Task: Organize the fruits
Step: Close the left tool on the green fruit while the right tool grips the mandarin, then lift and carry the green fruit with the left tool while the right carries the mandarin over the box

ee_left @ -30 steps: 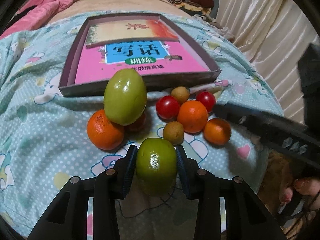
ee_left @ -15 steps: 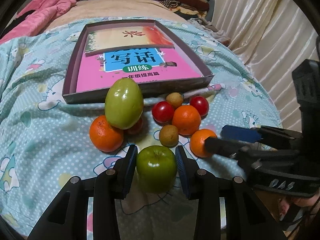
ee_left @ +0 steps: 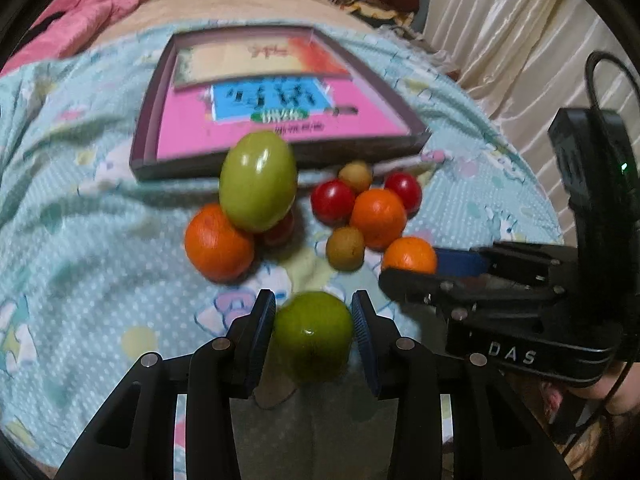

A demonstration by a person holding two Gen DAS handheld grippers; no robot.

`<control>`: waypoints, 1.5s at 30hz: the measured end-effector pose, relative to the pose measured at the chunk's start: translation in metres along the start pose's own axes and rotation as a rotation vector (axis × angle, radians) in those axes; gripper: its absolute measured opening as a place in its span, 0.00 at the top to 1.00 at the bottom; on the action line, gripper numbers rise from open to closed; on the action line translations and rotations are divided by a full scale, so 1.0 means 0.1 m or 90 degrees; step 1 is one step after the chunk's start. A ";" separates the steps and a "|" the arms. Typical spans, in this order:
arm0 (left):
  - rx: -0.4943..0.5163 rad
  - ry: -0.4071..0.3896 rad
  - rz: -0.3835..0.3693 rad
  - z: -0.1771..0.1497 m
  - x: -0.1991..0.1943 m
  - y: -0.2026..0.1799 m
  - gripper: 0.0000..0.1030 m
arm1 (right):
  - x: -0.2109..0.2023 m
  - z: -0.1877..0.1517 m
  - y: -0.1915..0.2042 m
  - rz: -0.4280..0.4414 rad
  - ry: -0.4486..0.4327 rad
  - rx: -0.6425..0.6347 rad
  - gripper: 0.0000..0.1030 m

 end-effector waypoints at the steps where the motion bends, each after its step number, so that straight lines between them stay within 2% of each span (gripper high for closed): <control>1: 0.002 0.018 0.008 -0.03 0.06 0.00 0.60 | 0.01 0.00 0.00 0.000 0.000 -0.003 0.63; 9: 0.024 0.023 0.026 -0.05 0.08 -0.05 0.61 | -0.01 0.02 -0.07 0.031 -0.006 0.021 0.64; 17: 0.038 -0.034 0.010 0.07 -0.19 -0.11 0.61 | -0.23 0.04 -0.09 0.069 -0.063 0.032 0.64; 23: 0.026 -0.077 0.018 0.23 -0.36 -0.06 0.61 | -0.39 0.11 -0.11 0.088 -0.114 0.042 0.64; 30: -0.005 -0.130 0.045 0.49 -0.51 0.13 0.61 | -0.53 0.27 -0.11 0.077 -0.173 0.031 0.64; 37: -0.037 -0.148 0.062 0.67 -0.52 0.34 0.61 | -0.61 0.43 -0.21 0.047 -0.216 0.034 0.64; 45: -0.064 -0.147 0.071 0.82 -0.43 0.49 0.61 | -0.58 0.59 -0.22 0.034 -0.234 0.021 0.64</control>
Point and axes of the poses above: each gripper's, at about its wrist camera, not at the fingertips, and x roughly the way its jaws point, y to its left, z to its top, the point moved 2 cm from there along x, roughly the way its jaws point, and after that the axes turned 1 degree about -z, right-handed, at the moved point
